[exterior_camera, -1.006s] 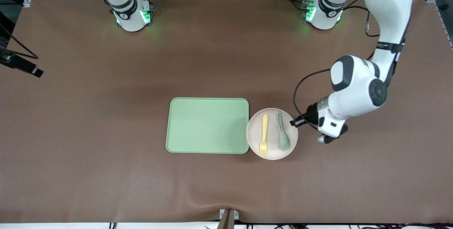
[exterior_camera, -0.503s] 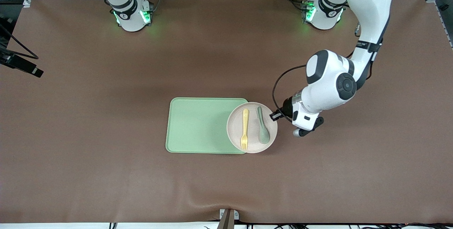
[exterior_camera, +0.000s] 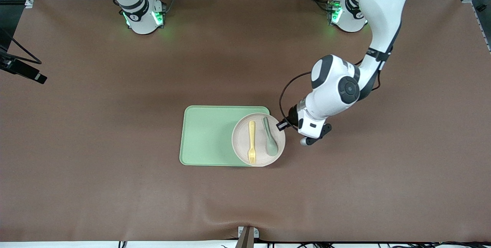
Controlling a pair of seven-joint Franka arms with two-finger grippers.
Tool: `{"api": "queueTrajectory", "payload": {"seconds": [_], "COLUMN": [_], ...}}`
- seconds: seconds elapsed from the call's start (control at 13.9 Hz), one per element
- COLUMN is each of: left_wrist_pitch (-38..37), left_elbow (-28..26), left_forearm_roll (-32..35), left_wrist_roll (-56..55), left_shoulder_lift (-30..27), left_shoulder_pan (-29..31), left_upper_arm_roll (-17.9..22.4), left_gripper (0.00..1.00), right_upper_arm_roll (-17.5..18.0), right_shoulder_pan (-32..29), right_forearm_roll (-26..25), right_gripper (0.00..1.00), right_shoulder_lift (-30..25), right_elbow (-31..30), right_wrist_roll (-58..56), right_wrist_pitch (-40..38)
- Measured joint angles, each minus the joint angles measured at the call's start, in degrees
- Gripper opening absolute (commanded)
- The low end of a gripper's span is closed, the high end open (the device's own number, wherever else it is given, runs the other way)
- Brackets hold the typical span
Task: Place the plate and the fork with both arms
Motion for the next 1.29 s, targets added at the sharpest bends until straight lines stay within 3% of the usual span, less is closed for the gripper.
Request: {"api": "queueTrajectory", "payload": {"seconds": [0.58, 1.29], "left_wrist_pitch": [9.61, 15.08], "left_elbow": [-0.55, -2.16], "left_forearm_roll": [0.00, 1.76], "left_wrist_roll": [-0.43, 0.08], "left_shoulder_lift": [4.67, 7.80], "left_shoulder_pan": [-4.27, -6.12], "left_upper_arm_roll": [0.03, 0.17], "left_gripper": [0.00, 0.00], "right_upper_arm_roll": [0.00, -0.02], "right_shoulder_pan": [-0.01, -0.04], "right_forearm_roll": [0.00, 0.00], "right_gripper": [1.00, 1.00], "right_shoulder_lift": [0.00, 0.00], "right_elbow": [-0.02, -0.03], "right_wrist_roll": [0.00, 0.00], "right_wrist_pitch": [0.00, 0.00]}}
